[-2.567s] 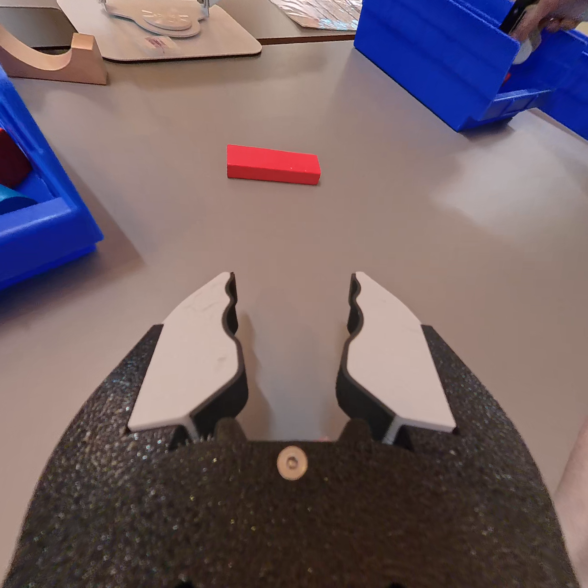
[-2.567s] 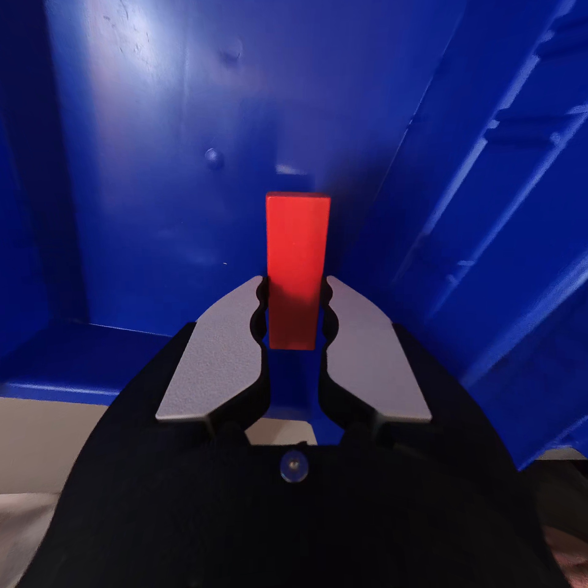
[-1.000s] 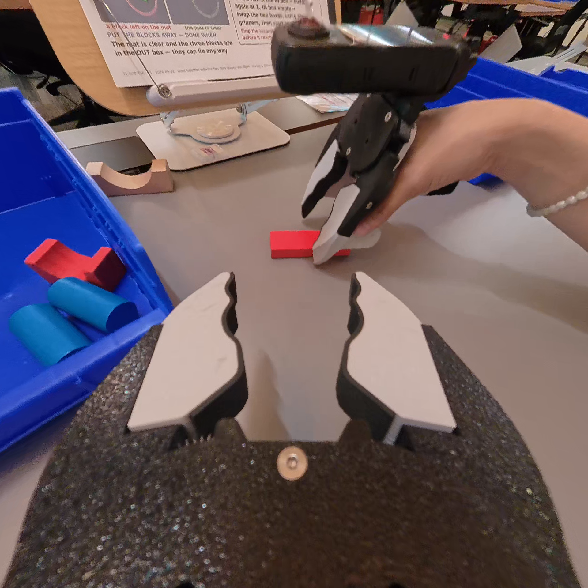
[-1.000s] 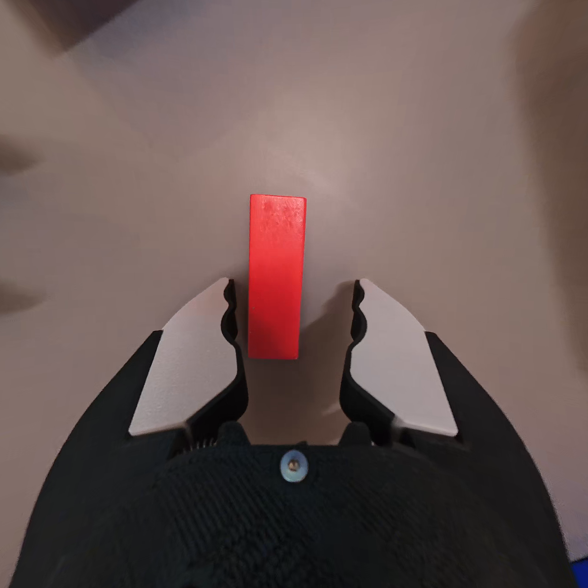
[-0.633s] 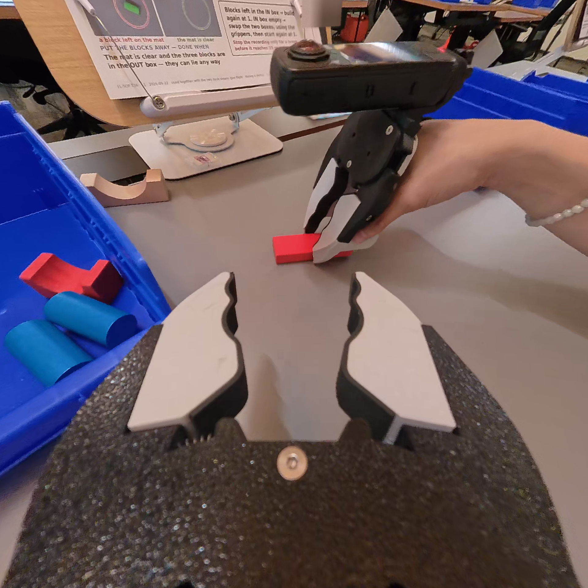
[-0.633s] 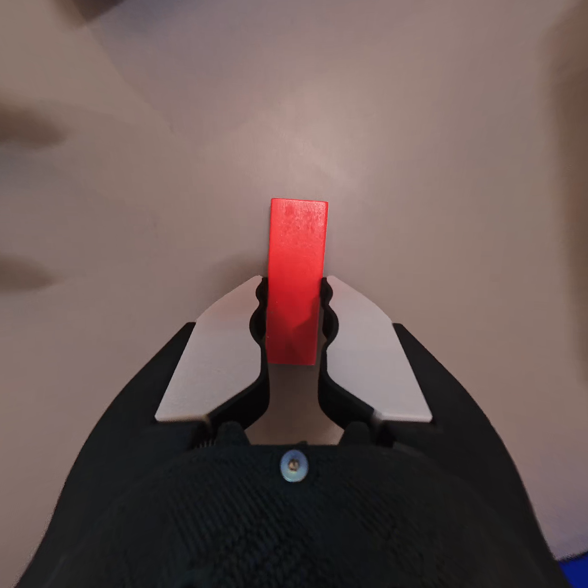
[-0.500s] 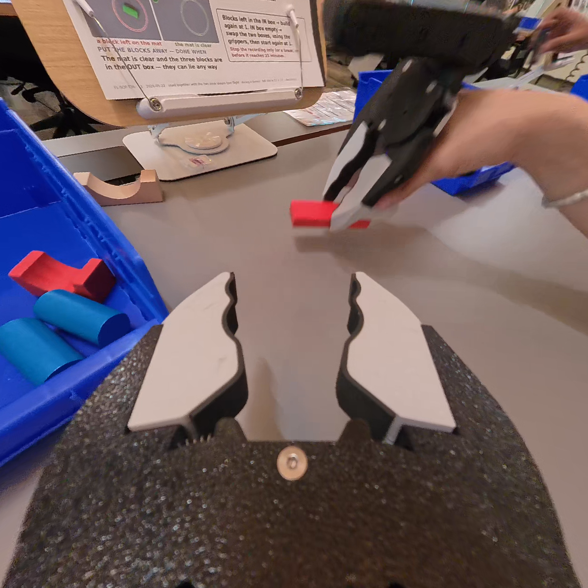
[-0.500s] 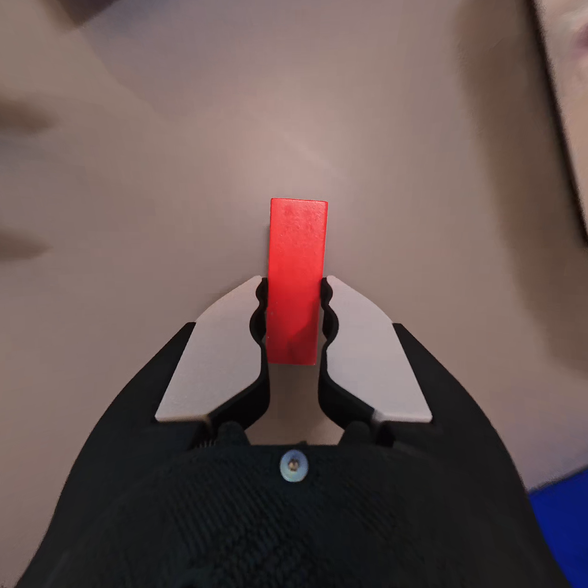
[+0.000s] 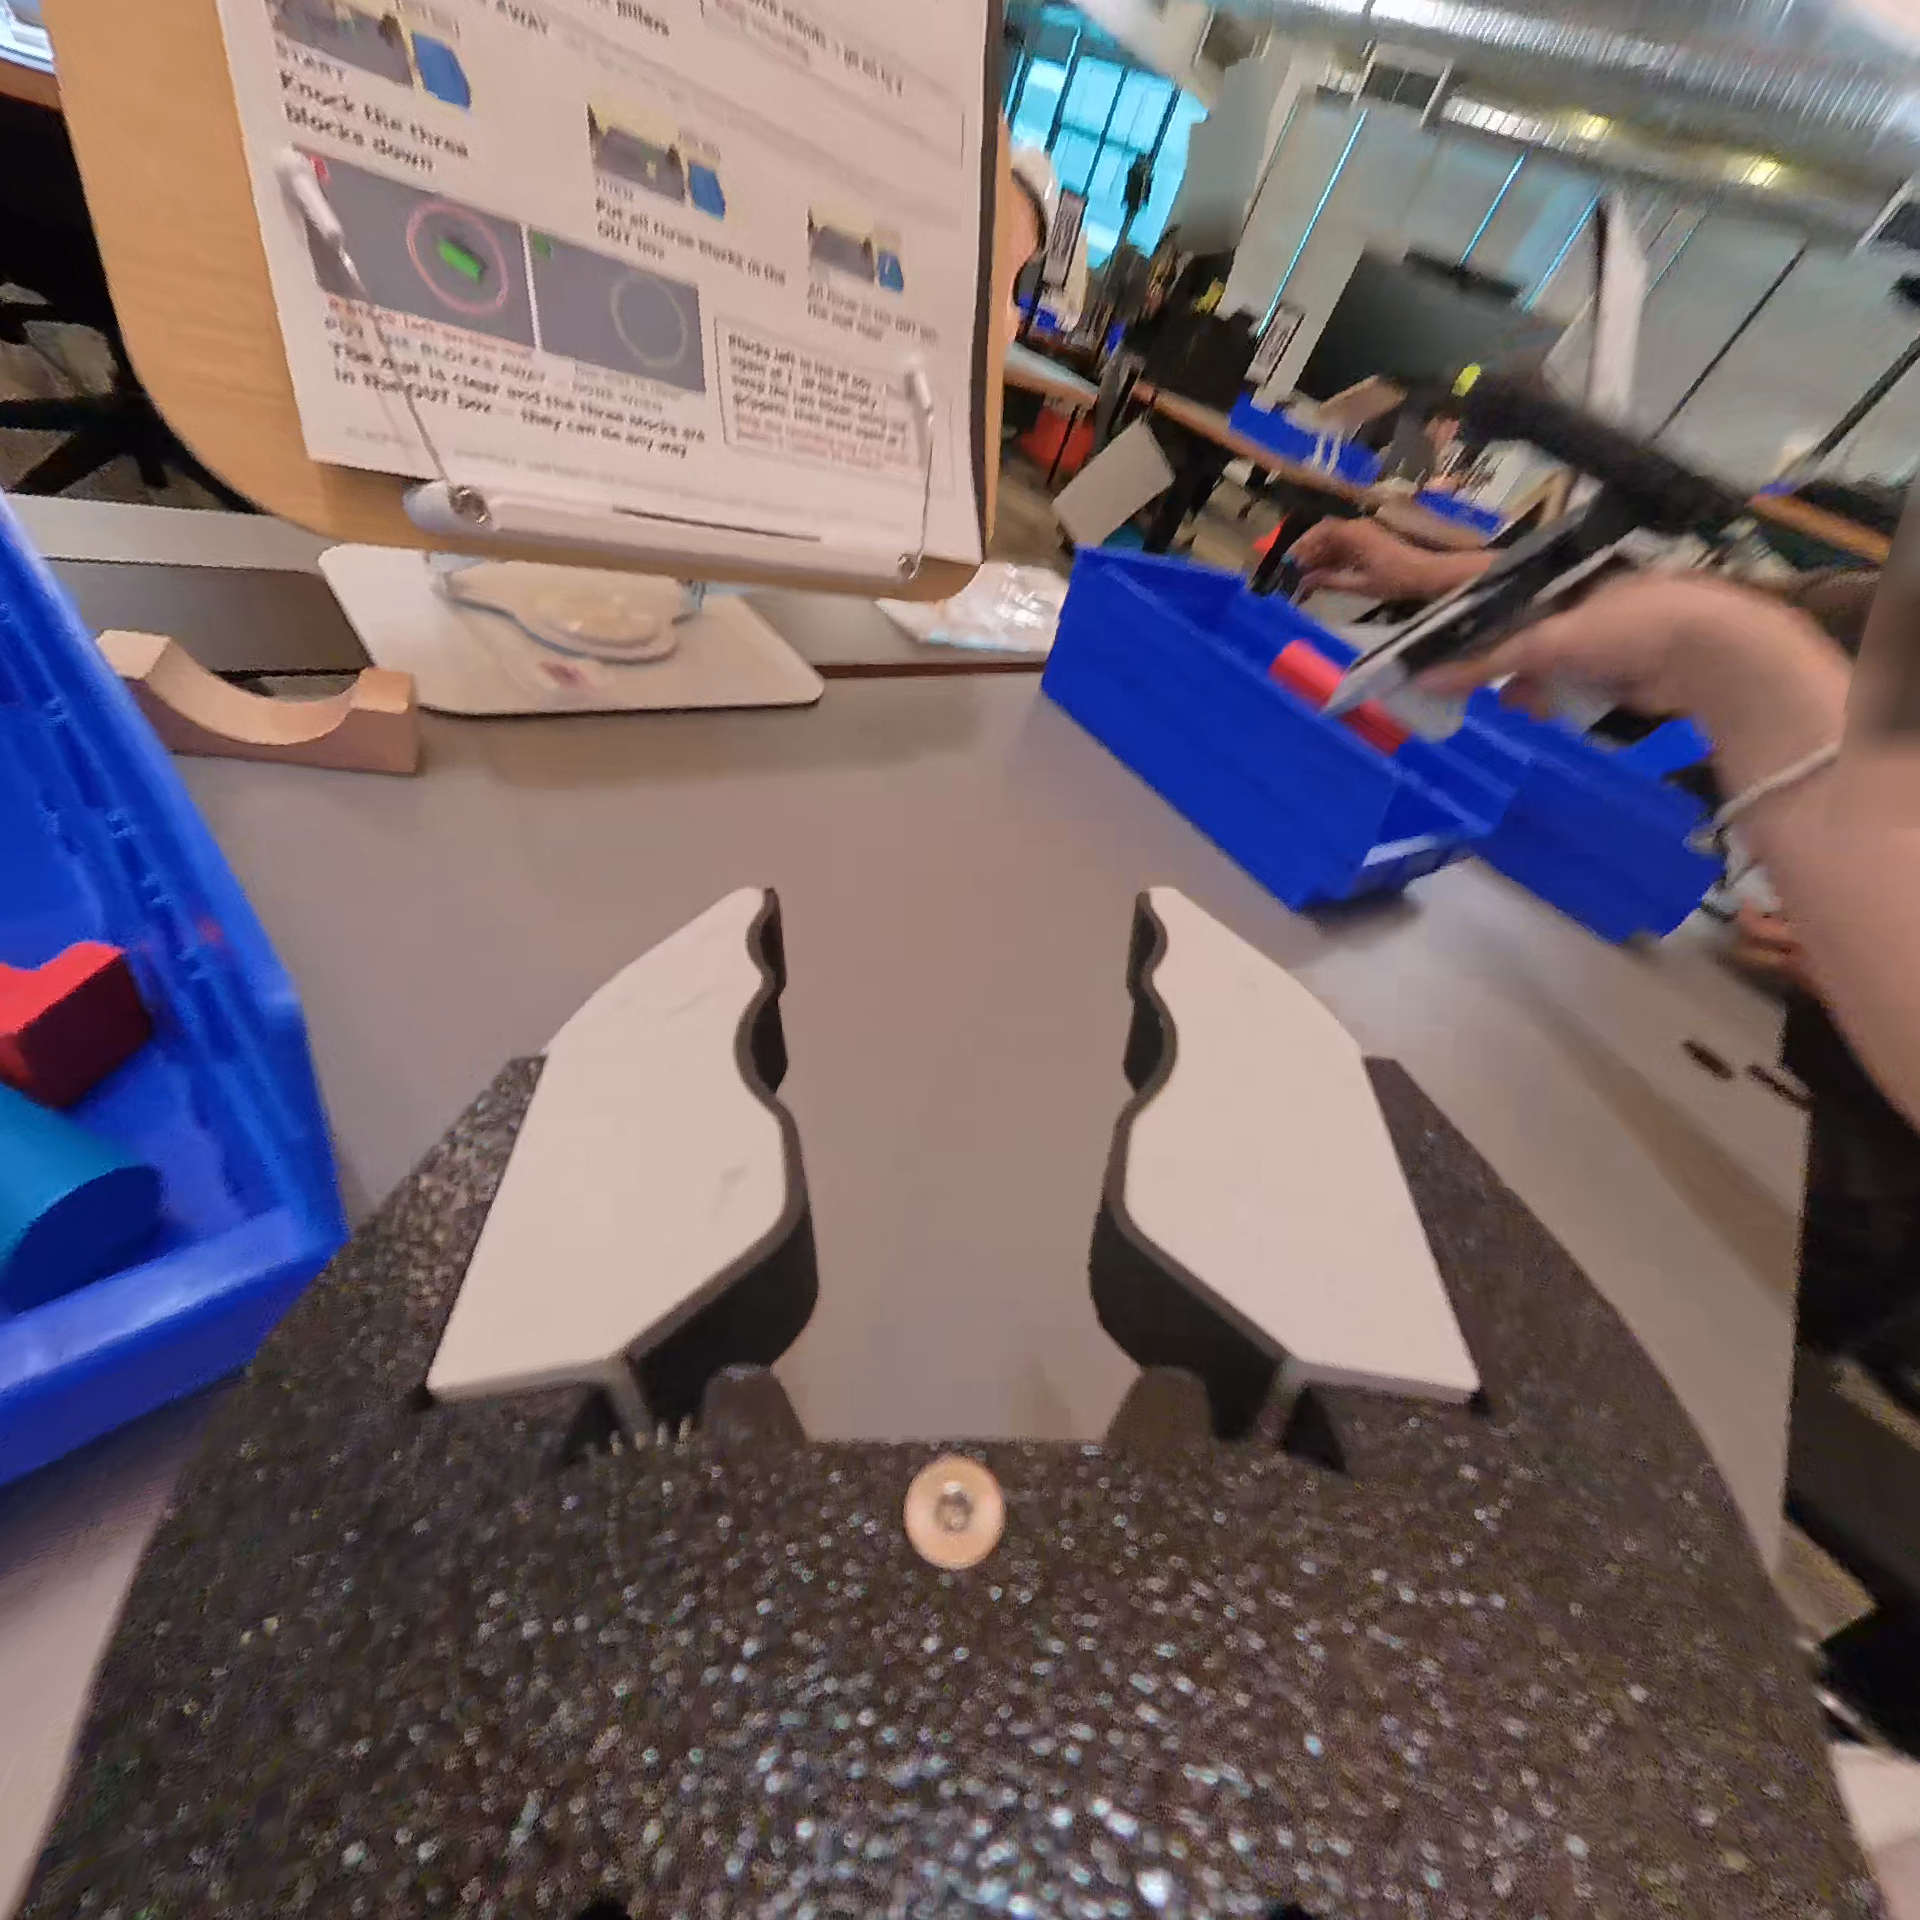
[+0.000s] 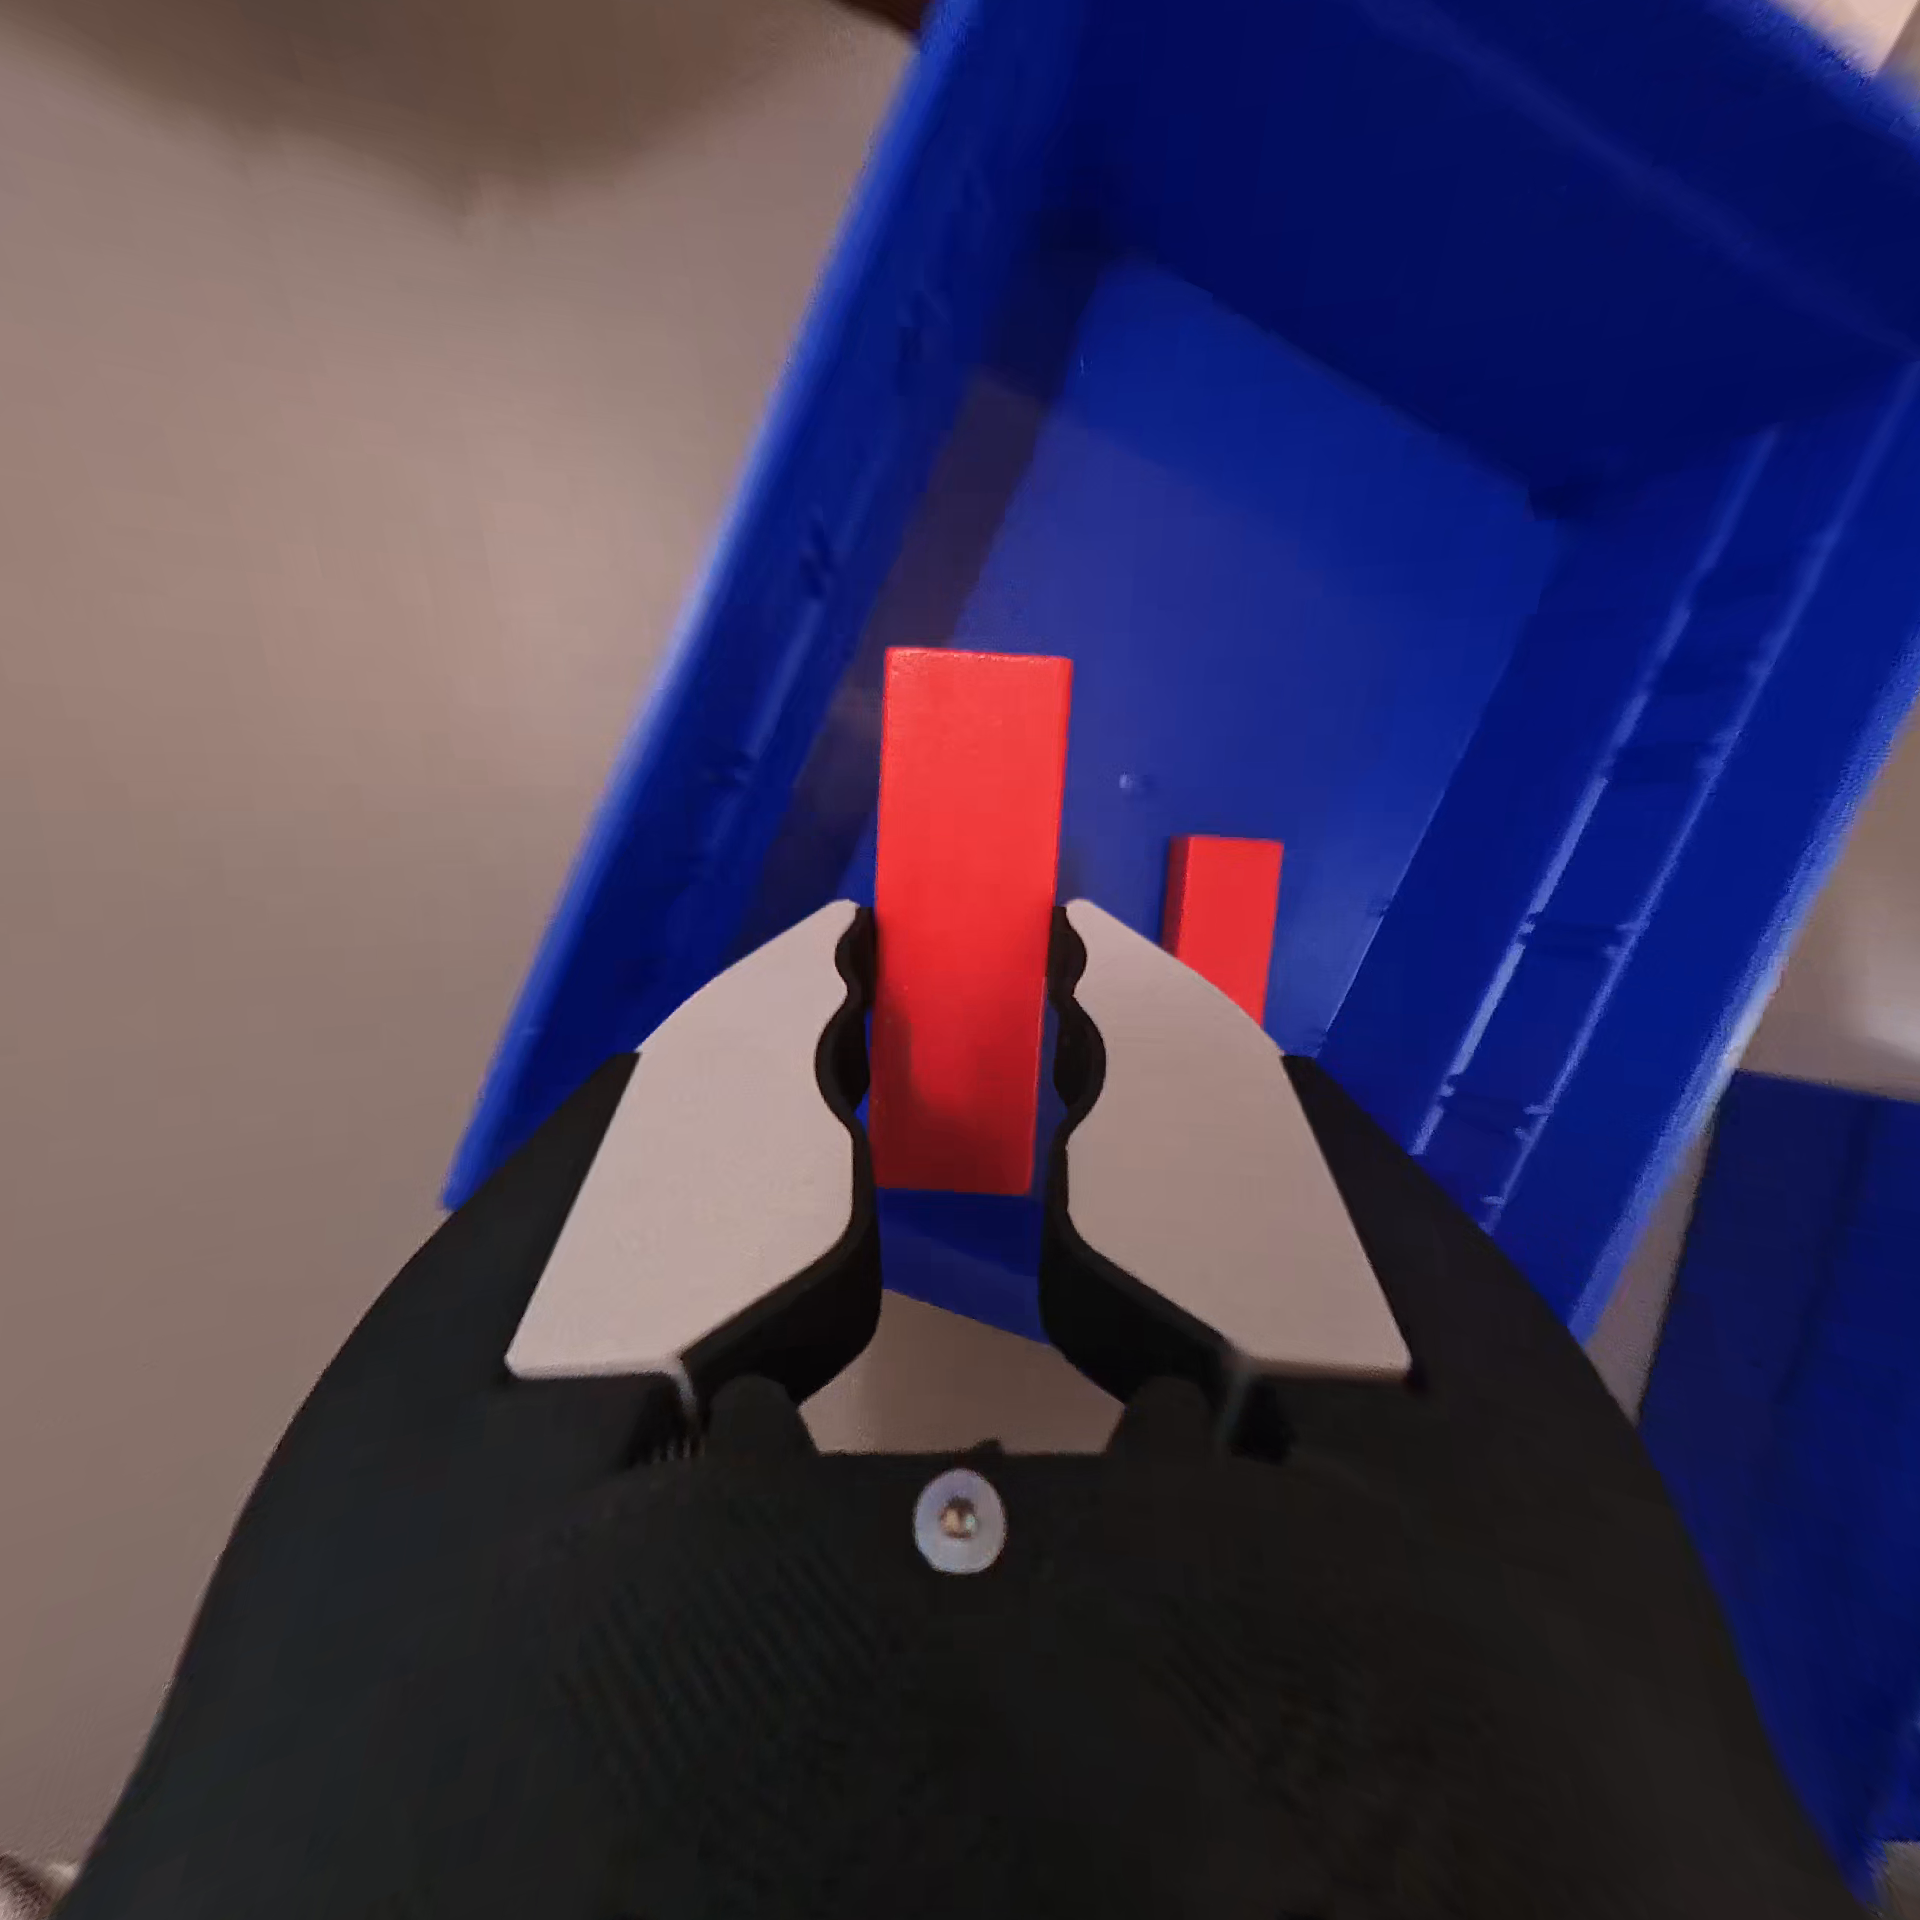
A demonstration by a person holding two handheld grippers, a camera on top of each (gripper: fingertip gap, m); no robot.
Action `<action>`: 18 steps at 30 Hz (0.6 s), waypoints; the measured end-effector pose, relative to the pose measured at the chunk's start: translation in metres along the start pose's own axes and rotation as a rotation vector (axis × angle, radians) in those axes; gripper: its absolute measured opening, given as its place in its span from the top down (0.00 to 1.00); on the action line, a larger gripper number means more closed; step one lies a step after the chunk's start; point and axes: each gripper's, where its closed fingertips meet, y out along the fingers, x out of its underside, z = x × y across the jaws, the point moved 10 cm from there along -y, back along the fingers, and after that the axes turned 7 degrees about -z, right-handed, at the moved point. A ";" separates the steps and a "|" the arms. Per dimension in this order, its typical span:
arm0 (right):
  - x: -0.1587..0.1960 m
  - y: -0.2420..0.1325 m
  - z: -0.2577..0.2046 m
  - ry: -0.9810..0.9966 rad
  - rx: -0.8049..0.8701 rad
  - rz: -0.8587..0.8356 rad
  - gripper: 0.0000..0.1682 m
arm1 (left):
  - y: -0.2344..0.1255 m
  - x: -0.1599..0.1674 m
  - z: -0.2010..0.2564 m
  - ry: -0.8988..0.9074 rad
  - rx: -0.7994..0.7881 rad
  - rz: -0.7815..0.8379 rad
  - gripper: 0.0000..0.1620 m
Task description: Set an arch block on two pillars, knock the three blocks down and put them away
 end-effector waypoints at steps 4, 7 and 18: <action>0.012 0.040 0.009 0.022 -0.055 -0.074 0.81 | 0.008 0.004 0.008 -0.017 0.035 0.022 0.62; 0.013 0.061 0.014 0.033 -0.058 -0.118 0.81 | 0.013 0.010 0.014 0.010 0.029 -0.037 0.61; 0.017 0.086 0.010 0.048 -0.061 -0.147 0.80 | 0.014 0.018 0.023 0.054 0.008 -0.105 0.61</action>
